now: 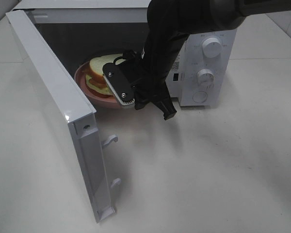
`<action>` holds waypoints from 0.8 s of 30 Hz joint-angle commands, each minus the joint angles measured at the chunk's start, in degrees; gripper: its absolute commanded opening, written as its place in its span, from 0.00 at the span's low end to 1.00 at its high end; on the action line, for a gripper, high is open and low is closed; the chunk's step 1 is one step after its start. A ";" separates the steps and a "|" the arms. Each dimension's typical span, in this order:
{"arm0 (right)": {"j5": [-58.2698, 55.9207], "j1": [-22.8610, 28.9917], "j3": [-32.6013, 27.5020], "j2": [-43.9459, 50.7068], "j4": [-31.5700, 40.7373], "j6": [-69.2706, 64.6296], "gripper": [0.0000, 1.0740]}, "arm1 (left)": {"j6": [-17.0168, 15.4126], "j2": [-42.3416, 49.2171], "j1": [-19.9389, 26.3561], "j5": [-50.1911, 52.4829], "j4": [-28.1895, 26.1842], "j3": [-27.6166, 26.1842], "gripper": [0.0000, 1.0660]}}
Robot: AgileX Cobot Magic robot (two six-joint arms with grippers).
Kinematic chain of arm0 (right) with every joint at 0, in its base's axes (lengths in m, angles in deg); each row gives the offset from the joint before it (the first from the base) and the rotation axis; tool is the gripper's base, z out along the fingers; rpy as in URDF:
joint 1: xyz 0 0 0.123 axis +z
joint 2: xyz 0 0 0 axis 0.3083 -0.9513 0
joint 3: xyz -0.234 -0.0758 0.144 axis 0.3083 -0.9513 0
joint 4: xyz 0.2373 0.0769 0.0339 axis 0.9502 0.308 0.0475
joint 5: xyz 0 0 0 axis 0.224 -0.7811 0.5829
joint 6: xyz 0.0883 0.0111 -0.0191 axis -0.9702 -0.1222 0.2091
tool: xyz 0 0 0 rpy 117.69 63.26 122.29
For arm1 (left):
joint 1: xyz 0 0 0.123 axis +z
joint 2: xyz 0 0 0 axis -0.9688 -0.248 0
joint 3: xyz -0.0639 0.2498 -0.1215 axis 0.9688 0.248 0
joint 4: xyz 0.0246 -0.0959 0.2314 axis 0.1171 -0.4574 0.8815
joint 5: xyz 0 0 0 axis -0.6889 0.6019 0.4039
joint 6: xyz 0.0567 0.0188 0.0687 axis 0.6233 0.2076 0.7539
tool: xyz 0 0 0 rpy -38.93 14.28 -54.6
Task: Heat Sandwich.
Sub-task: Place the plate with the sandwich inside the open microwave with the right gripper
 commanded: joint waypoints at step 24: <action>-4.70 -0.06 18.11 -10.20 -1.55 -7.10 0.00 | -0.17 1.26 0.00 0.11 -0.40 0.06 0.92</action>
